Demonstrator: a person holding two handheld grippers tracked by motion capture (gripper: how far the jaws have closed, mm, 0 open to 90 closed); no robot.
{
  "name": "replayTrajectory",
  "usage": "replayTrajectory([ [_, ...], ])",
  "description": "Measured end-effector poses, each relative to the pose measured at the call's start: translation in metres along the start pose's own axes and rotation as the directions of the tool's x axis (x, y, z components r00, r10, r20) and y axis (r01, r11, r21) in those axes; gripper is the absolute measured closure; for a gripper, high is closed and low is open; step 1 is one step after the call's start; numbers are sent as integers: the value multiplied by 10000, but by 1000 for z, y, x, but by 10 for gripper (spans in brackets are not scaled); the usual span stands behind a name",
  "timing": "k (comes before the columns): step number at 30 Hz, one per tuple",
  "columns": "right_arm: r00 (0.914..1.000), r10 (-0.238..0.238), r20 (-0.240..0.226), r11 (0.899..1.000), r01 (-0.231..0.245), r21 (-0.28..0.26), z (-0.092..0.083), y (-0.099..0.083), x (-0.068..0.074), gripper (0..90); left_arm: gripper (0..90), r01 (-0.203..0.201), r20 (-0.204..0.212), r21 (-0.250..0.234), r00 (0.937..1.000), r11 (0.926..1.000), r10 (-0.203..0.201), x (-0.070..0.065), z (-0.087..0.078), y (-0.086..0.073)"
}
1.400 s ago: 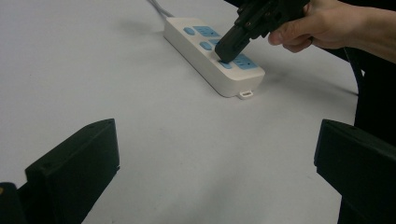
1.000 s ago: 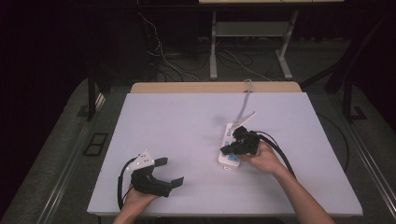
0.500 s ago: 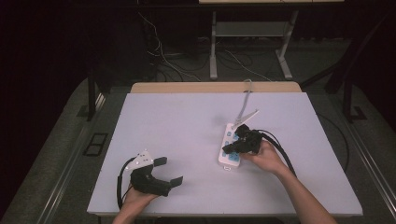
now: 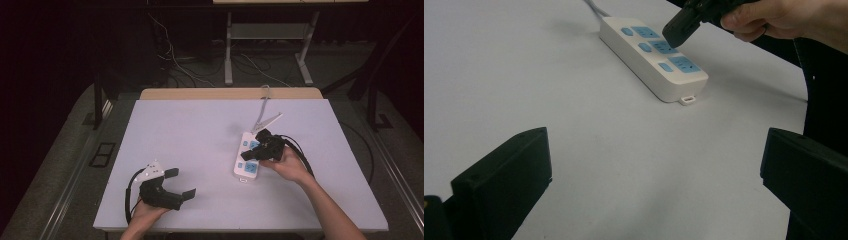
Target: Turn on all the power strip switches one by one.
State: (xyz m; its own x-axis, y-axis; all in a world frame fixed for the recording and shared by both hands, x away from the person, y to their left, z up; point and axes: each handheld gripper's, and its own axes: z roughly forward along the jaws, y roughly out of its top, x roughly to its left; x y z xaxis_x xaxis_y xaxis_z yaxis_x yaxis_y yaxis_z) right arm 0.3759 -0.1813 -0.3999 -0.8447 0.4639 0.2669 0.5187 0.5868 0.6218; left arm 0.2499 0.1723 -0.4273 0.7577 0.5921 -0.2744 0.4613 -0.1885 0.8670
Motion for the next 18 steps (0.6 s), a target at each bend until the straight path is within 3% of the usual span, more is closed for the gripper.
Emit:
replayTrajectory([
  [18,9996,-224,158,9996,222,152,-9,18,-3,900,0,-3,10,-13,10000,10000,3,1,0,0],
])
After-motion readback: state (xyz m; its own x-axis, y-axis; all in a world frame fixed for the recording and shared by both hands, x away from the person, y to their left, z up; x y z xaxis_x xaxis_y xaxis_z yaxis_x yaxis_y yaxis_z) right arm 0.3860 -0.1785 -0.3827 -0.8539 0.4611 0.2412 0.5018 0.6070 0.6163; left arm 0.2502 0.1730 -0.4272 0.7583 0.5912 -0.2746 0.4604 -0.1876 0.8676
